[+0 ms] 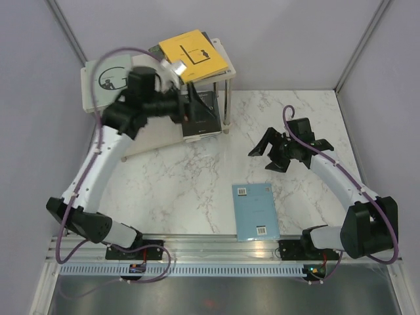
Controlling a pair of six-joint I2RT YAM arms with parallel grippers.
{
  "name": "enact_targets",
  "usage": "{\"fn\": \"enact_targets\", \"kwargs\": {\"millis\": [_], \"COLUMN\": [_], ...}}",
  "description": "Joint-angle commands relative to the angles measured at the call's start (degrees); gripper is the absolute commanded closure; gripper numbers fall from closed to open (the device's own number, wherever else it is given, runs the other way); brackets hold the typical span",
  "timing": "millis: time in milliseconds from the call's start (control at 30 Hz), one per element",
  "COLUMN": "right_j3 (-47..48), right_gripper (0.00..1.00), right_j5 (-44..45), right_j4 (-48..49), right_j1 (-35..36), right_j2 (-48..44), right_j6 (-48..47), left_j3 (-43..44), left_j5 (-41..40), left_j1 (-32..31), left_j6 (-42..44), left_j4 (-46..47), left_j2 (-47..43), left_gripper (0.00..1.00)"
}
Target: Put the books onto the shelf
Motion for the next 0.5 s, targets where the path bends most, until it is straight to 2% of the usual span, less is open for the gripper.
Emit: {"fn": "enact_targets", "kwargs": {"millis": [0, 33, 100, 133, 200, 333, 467], "right_j3": [0.72, 0.46, -0.85, -2.60, -6.11, -11.57, -14.13], "right_gripper": [0.04, 0.03, 0.03, 0.03, 0.03, 0.03, 0.03], "right_j5": [8.35, 9.67, 11.00, 11.00, 11.09, 11.62, 13.11], "right_j4": [-6.32, -7.98, -8.61, -8.88, -9.05, -8.01, -8.00], "right_j1": [-0.77, -0.78, -0.95, -0.87, -0.87, -0.78, -0.25], "right_j2": [-2.04, -2.22, -2.49, -2.31, -1.96, -1.96, -0.30], "right_j6": [-4.49, -4.58, -4.58, -4.58, -3.88, -2.73, -3.52], "left_j3": [-25.69, -31.90, -42.72, -51.74, -59.69, -67.55, -73.88], "left_j5": [0.48, 1.09, 1.19, 1.18, -1.27, -4.96, -6.81], "left_j1": [-12.94, -15.93, -17.27, -17.45, -17.45, -17.63, -18.50], "left_j6": [-0.61, -3.42, -12.03, -14.41, -17.07, -18.03, -21.80], "left_j4": [7.64, 12.33, 21.65, 29.35, 31.88, 35.48, 46.70], "left_j2": [-4.49, -8.17, -11.44, -12.59, -14.00, -10.41, -4.70], "left_gripper": [0.14, 0.14, 0.14, 0.14, 0.13, 0.14, 0.14]}}
